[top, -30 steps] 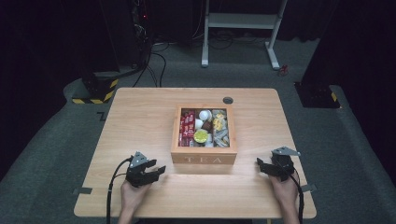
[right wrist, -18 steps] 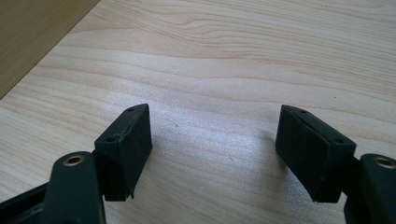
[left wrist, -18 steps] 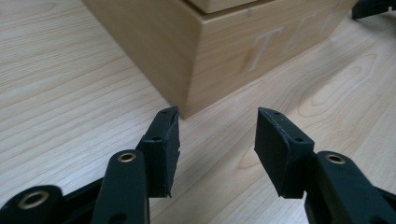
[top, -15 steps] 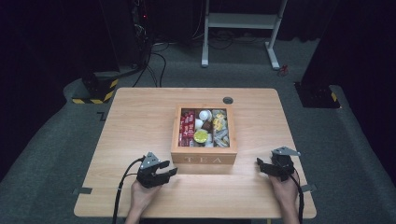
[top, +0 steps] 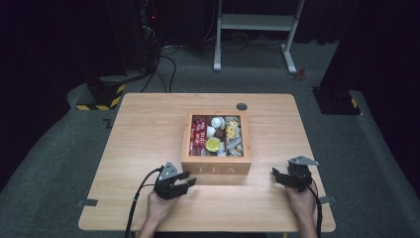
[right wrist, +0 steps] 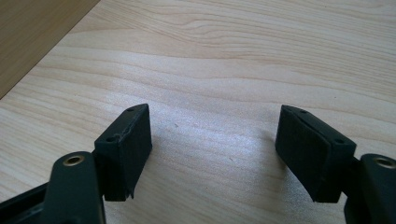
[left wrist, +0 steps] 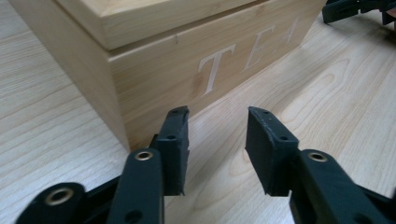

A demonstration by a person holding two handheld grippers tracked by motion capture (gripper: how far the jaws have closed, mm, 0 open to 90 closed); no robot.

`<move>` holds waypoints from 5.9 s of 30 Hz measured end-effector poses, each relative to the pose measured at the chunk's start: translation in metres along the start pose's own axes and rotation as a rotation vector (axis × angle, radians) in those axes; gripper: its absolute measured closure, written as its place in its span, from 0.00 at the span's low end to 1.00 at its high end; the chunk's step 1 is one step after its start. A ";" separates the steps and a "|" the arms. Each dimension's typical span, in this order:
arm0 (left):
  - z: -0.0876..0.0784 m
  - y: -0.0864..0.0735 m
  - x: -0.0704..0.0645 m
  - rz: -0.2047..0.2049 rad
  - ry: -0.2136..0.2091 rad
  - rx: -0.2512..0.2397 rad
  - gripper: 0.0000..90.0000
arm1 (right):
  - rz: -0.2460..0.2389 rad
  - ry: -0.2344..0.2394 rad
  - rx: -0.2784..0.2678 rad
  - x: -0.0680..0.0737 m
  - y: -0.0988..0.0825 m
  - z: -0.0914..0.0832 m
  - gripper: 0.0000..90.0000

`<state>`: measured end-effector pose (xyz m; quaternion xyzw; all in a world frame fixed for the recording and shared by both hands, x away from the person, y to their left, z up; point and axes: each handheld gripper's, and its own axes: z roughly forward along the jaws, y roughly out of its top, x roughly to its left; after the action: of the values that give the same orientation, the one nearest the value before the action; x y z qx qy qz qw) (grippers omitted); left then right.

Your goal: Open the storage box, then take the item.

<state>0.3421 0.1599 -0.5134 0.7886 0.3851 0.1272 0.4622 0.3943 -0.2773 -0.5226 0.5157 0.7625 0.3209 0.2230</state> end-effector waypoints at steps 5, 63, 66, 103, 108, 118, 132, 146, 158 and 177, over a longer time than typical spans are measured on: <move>0.005 0.004 -0.002 0.011 0.000 -0.015 0.77 | 0.000 0.000 0.000 0.000 0.000 0.000 0.30; 0.005 0.035 -0.003 -0.025 0.015 -0.076 1.00 | -0.003 0.001 0.000 0.000 0.000 0.000 0.30; 0.005 0.038 -0.003 -0.017 0.018 -0.069 1.00 | -0.002 0.001 0.000 0.000 0.000 0.000 0.30; 0.000 0.070 -0.004 0.019 0.059 -0.081 1.00 | 0.002 -0.006 0.000 -0.001 0.002 0.002 0.30; -0.001 0.074 -0.003 0.017 0.048 -0.095 1.00 | -0.004 -0.006 -0.001 -0.001 0.002 0.002 0.30; -0.002 0.081 0.000 0.009 0.036 -0.091 1.00 | 0.001 -0.005 0.000 0.000 0.002 0.002 0.30; -0.002 0.089 0.005 -0.005 -0.003 -0.132 1.00 | 0.000 -0.010 -0.003 0.000 0.003 0.003 0.30; -0.008 0.106 0.008 0.020 0.000 -0.140 1.00 | 0.002 -0.010 0.005 0.002 0.004 0.001 0.39; -0.009 0.113 0.010 0.012 -0.007 -0.142 1.00 | -0.089 0.074 -0.143 0.035 0.016 -0.017 0.48; -0.012 0.129 0.014 0.013 -0.006 -0.149 1.00 | -0.101 0.362 -0.277 0.071 0.049 -0.029 0.53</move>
<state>0.4082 0.1419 -0.4024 0.7549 0.3680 0.1561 0.5199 0.3801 -0.2057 -0.4676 0.3752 0.7636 0.4983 0.1670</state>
